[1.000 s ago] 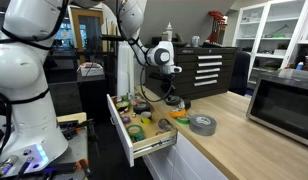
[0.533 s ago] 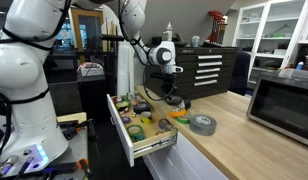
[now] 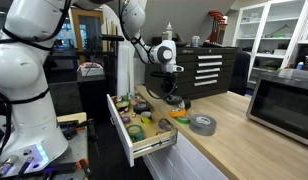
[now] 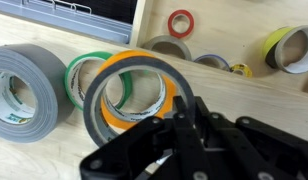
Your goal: Remove the black masking tape from the open drawer and put it on the counter
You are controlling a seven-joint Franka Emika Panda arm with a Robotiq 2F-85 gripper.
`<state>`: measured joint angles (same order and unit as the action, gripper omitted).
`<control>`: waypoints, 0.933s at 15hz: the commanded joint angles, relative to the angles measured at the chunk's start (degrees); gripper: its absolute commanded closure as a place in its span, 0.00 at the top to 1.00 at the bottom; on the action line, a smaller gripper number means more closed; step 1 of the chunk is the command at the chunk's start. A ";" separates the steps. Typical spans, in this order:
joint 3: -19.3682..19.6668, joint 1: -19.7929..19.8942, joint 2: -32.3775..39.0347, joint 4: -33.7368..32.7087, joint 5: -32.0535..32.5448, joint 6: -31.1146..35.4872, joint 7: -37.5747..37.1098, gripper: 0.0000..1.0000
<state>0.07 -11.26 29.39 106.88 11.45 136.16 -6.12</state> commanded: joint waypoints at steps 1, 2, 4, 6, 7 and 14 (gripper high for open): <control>-0.58 0.58 0.55 -1.92 0.25 -2.97 1.18 0.38; -0.52 0.50 0.54 -2.02 0.31 -3.29 1.04 0.43; -0.57 0.53 0.54 -2.29 0.35 -4.14 1.31 0.56; -0.70 0.65 0.58 -2.51 0.32 -4.75 1.73 0.69; -0.71 0.67 0.59 -2.61 0.41 -4.97 1.90 0.75; -1.91 1.46 0.63 -2.63 -2.37 -4.80 2.49 1.00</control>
<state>-0.36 -11.11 29.40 105.86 10.97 133.65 -4.37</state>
